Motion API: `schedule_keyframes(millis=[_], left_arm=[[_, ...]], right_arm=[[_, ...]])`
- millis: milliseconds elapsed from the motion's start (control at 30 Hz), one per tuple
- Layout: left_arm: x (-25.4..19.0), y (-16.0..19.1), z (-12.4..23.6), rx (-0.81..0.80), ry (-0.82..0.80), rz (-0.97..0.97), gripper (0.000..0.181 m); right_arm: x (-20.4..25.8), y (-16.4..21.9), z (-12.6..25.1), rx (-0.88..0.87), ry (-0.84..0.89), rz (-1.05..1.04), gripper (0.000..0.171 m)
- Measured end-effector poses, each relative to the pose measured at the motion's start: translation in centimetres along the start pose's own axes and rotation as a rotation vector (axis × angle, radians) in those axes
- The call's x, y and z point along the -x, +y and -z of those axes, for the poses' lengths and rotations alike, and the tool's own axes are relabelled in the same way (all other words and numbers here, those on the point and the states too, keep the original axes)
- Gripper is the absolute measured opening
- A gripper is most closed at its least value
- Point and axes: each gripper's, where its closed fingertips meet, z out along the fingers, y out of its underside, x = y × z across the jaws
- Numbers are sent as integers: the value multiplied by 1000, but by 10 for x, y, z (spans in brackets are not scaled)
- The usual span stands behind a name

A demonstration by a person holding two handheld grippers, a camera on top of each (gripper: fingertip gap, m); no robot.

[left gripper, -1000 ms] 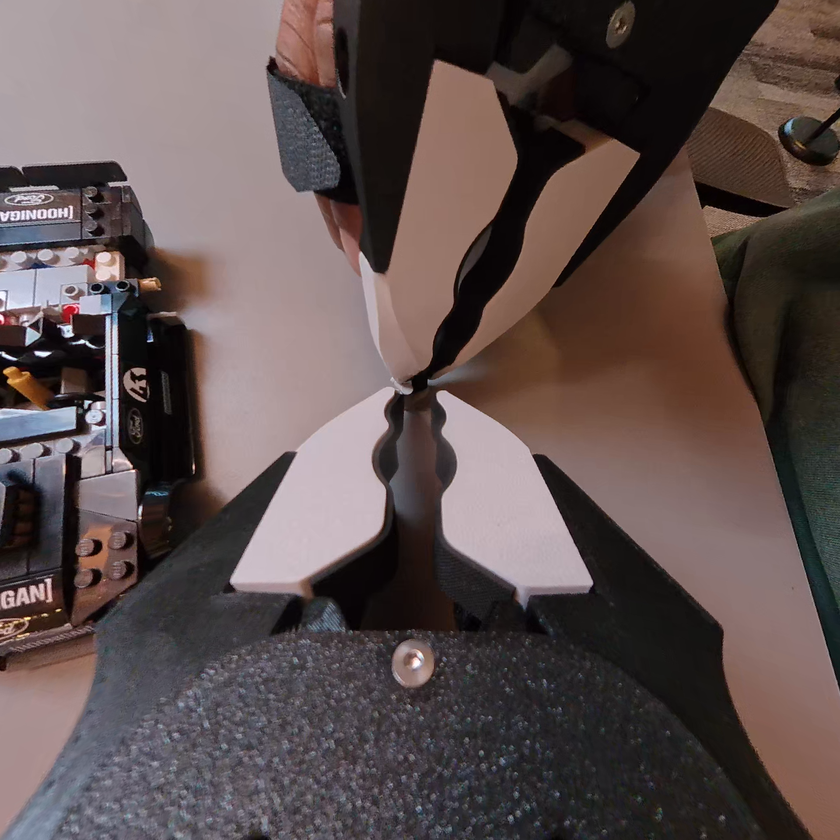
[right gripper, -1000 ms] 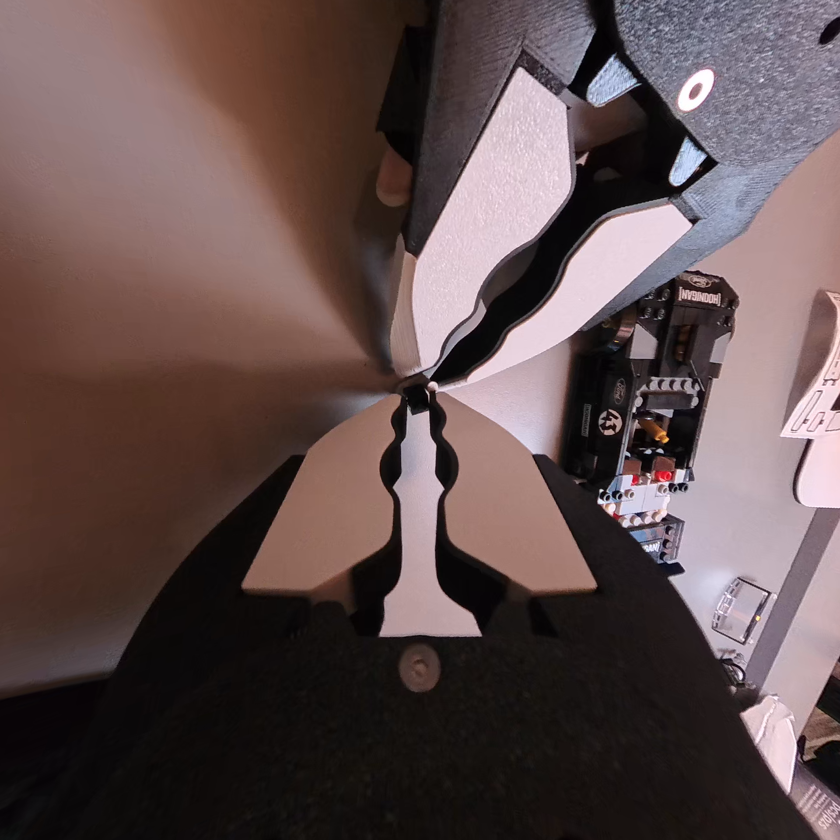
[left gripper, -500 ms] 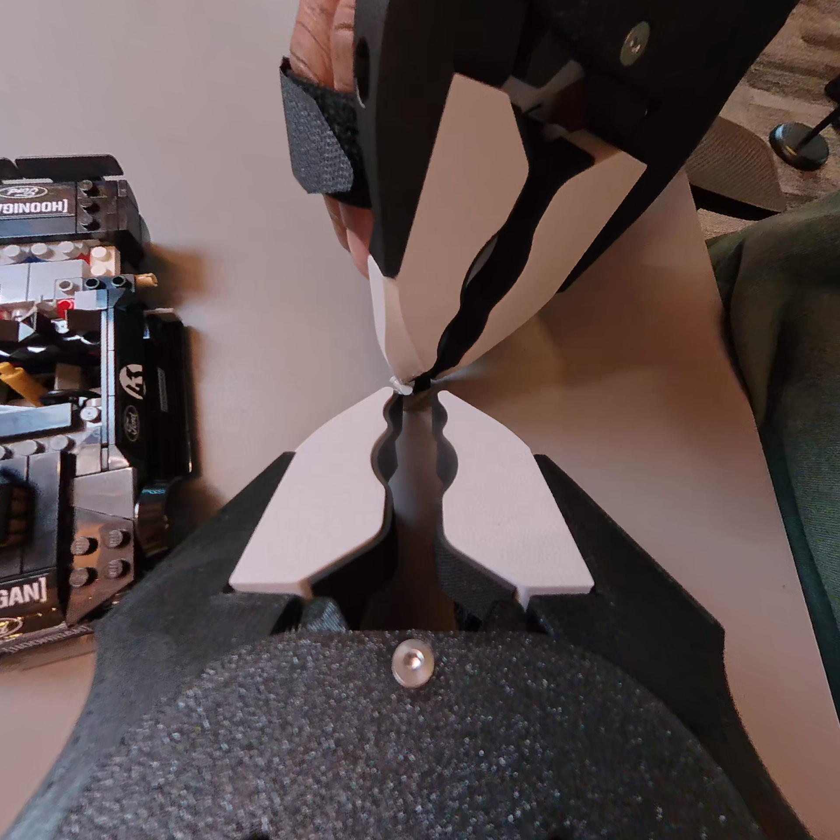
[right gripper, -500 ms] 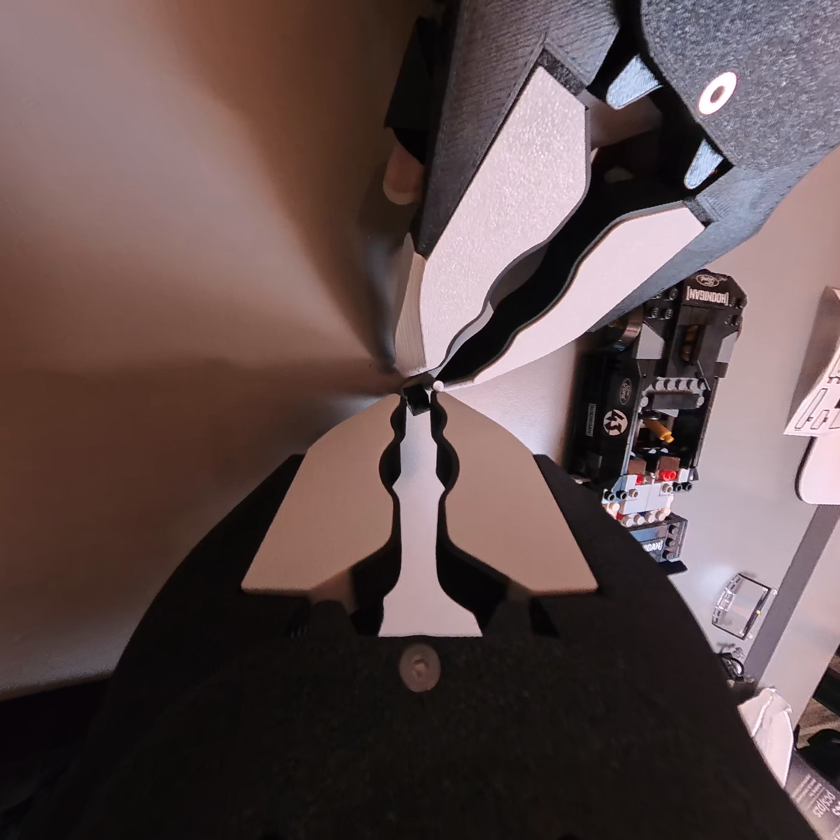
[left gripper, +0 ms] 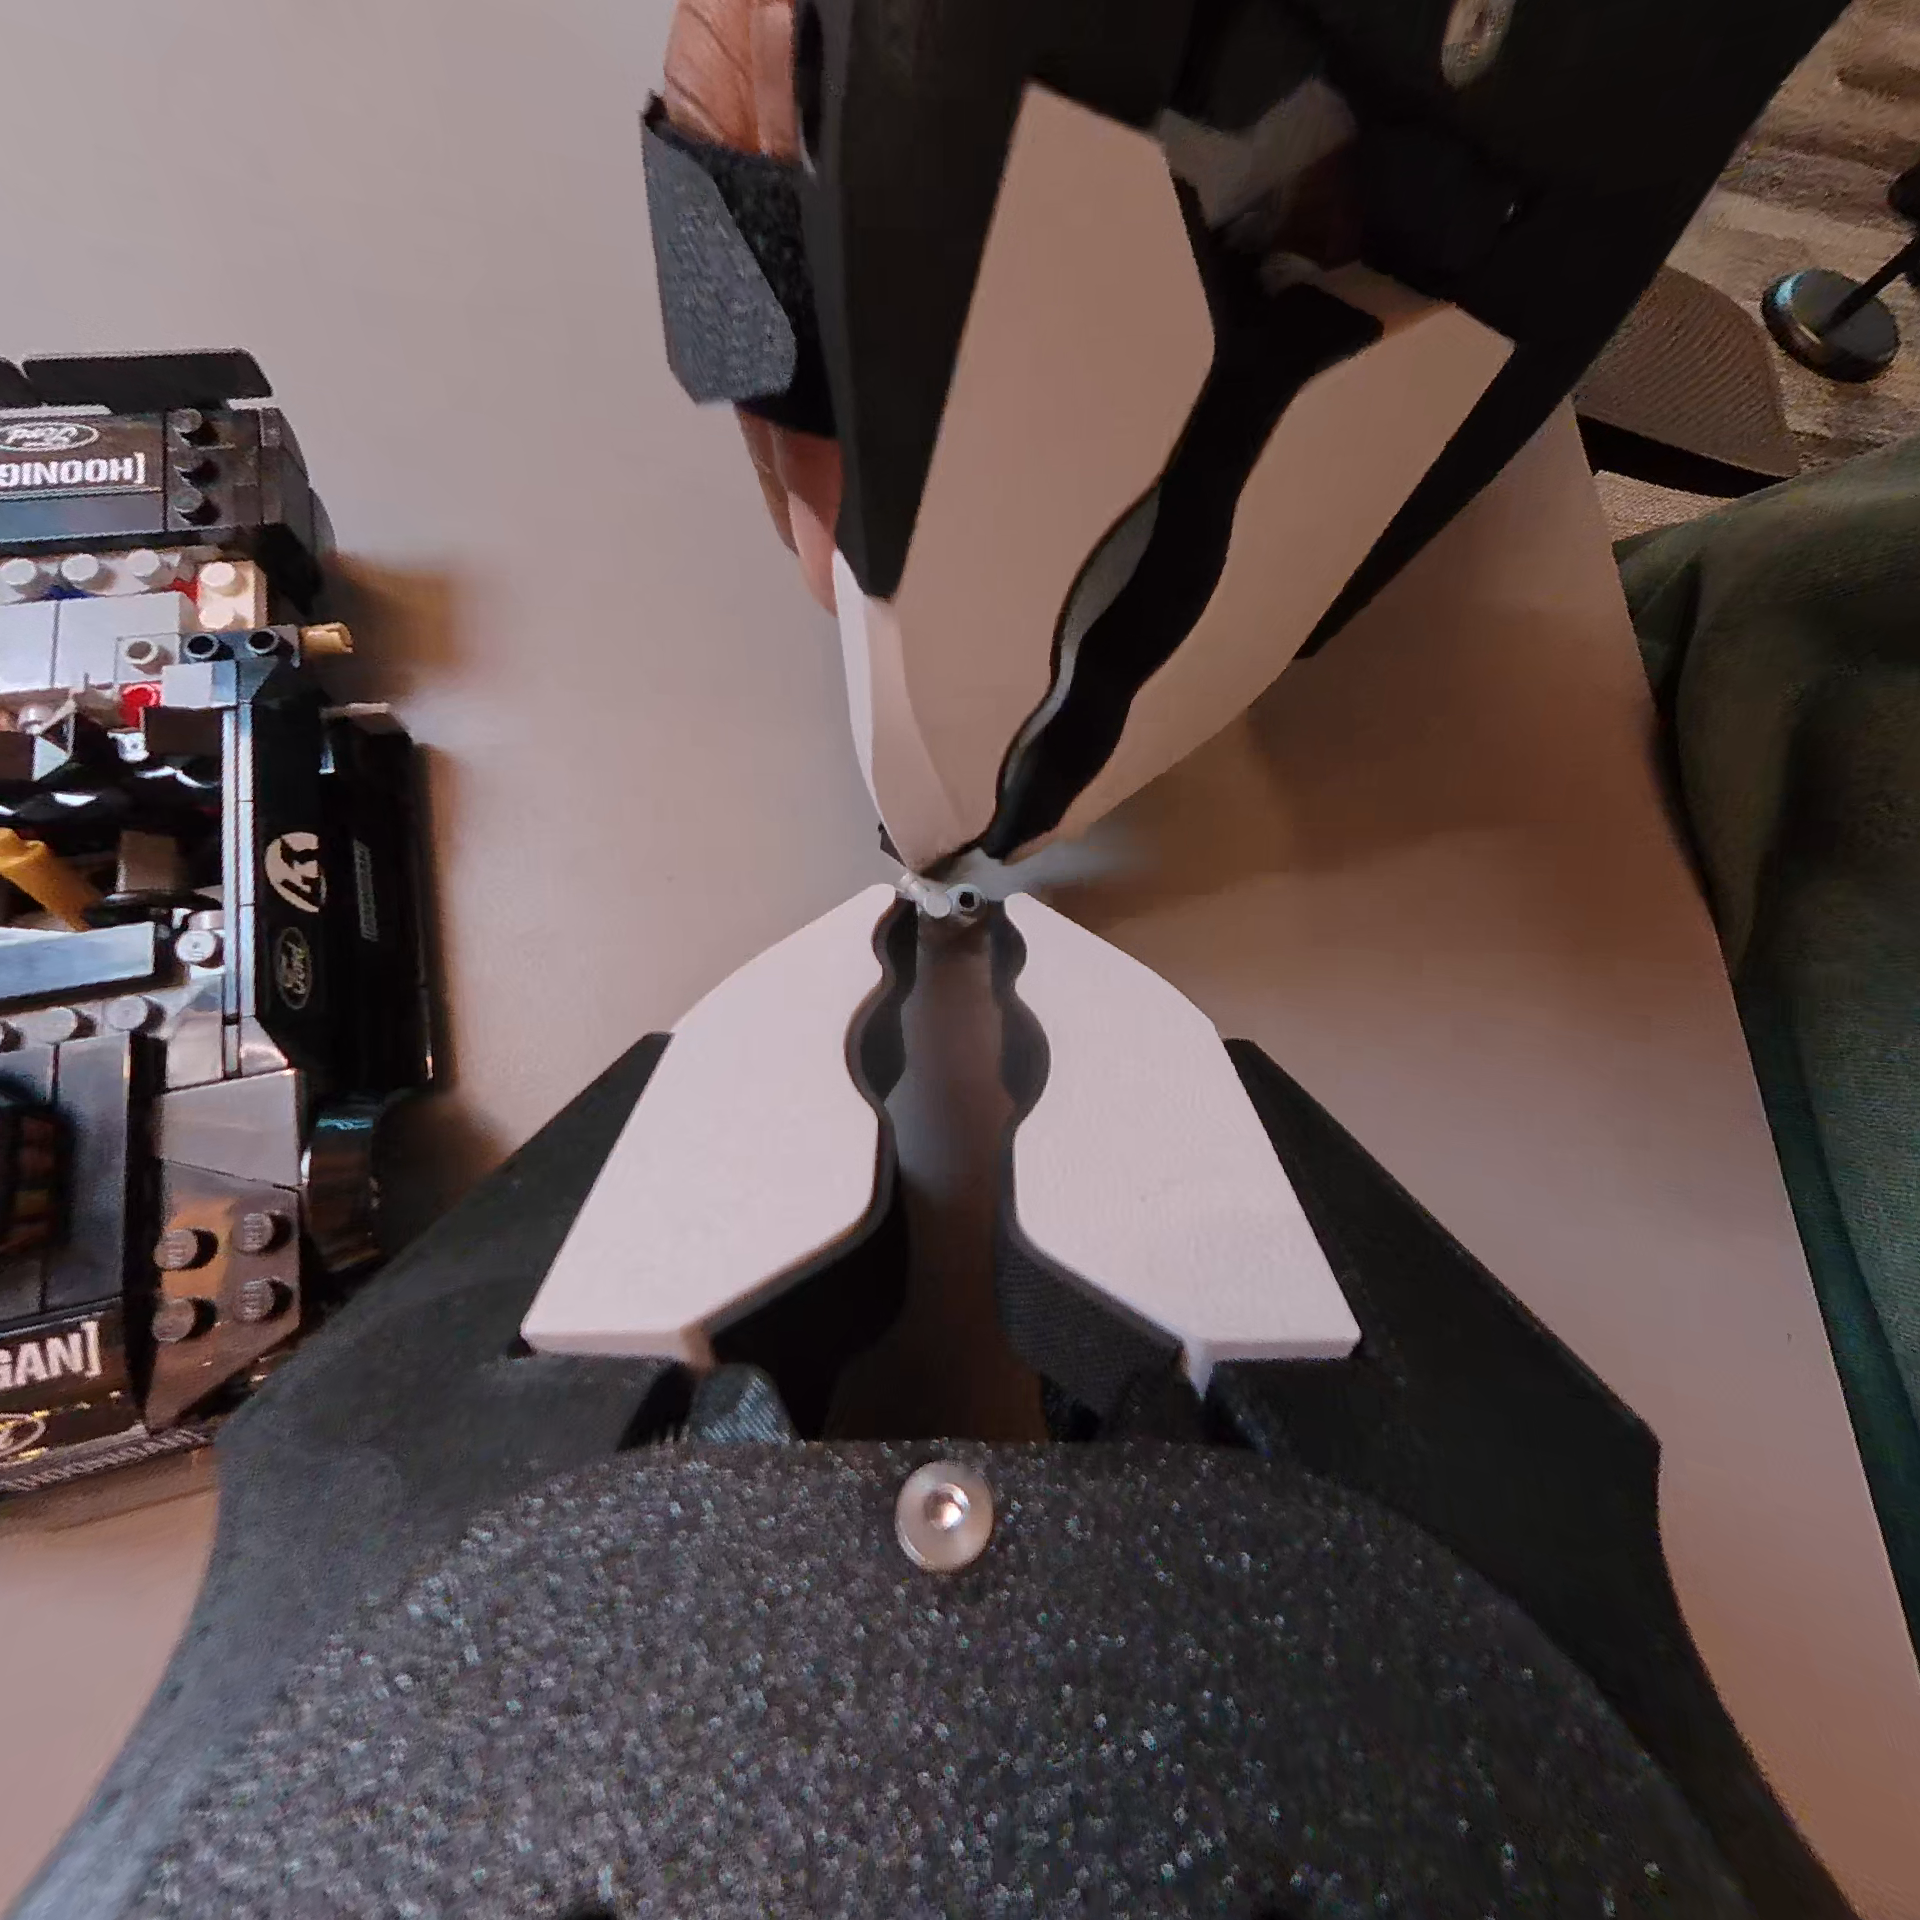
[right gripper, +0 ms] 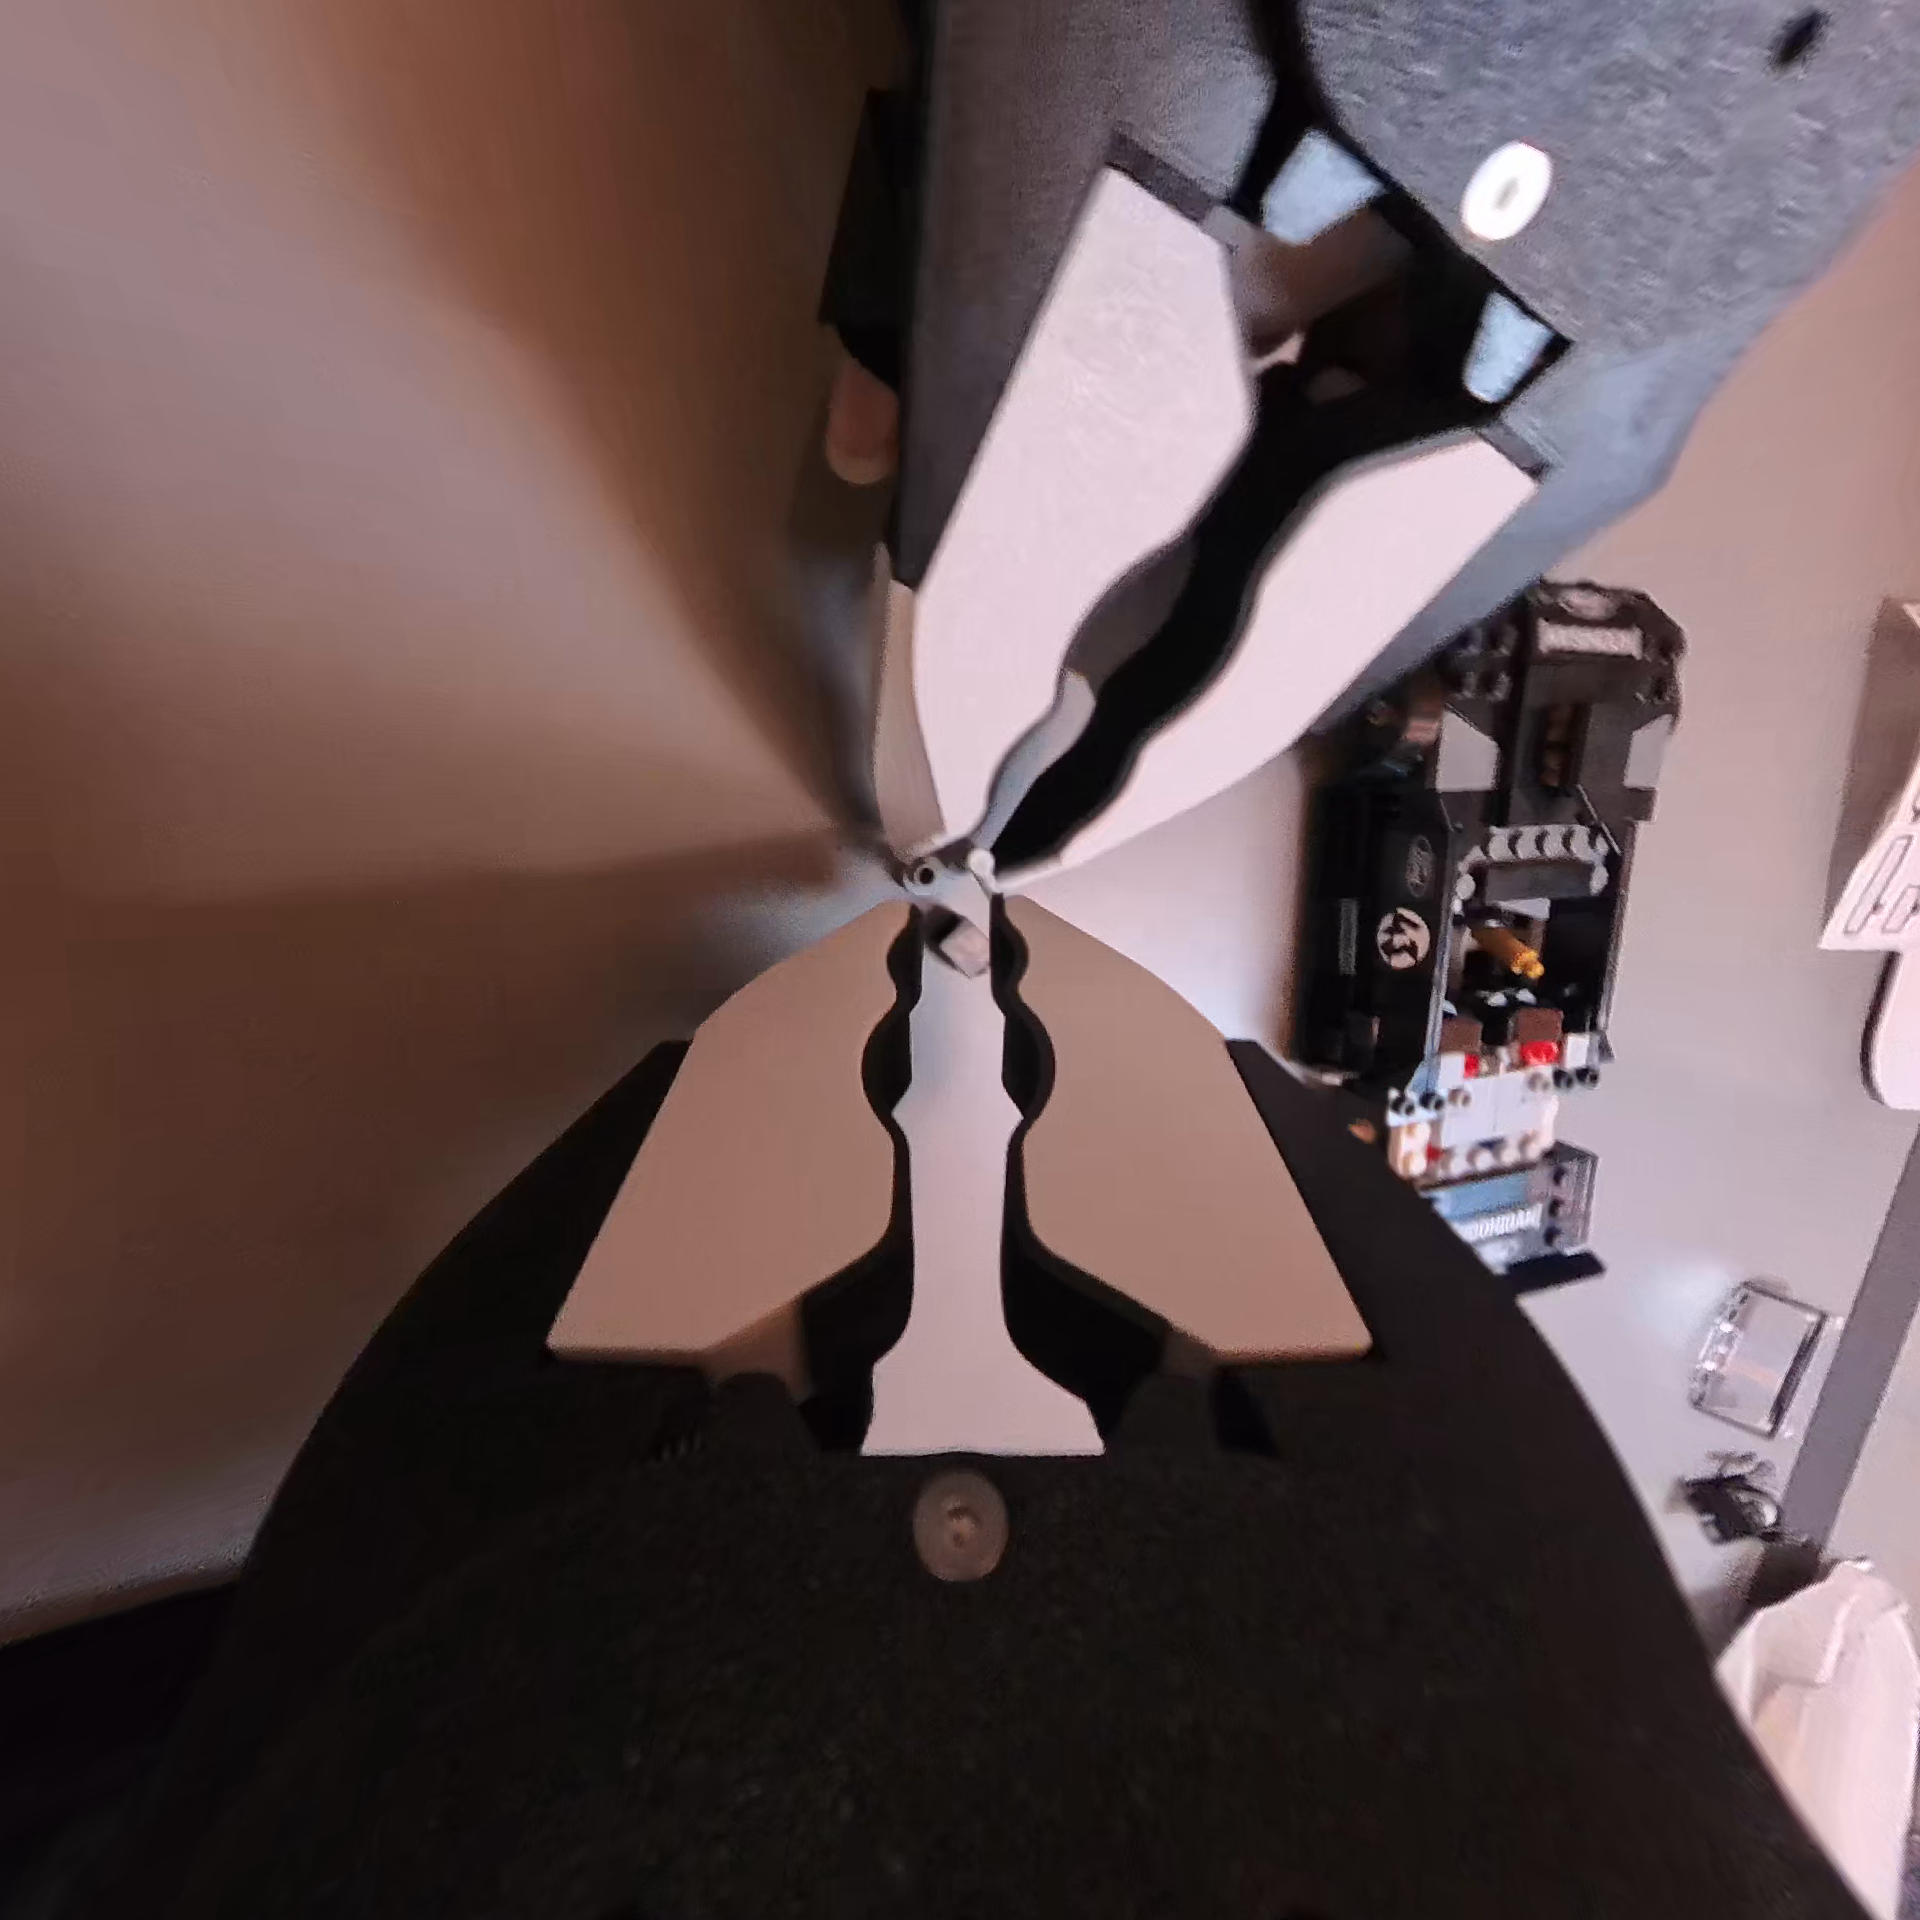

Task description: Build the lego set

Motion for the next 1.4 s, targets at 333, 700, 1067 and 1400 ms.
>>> schedule_keyframes(millis=[333, 700, 1067, 1400], left_arm=[[-7, 4, 3, 31, 28, -20, 12], [1, 5, 2, 33, -34, -63, 17], [-4, 3, -1, 33, -26, -94, 13], [-5, -18, 12, -116, 63, 64, 17]], right_arm=[[2, 19, 1, -157, -164, -551, 18], [2, 11, -7, -155, -178, -526, 13], [1, 4, 0, -138, -10, -307, 12], [3, -5, 9, -125, 139, -177, 12]])
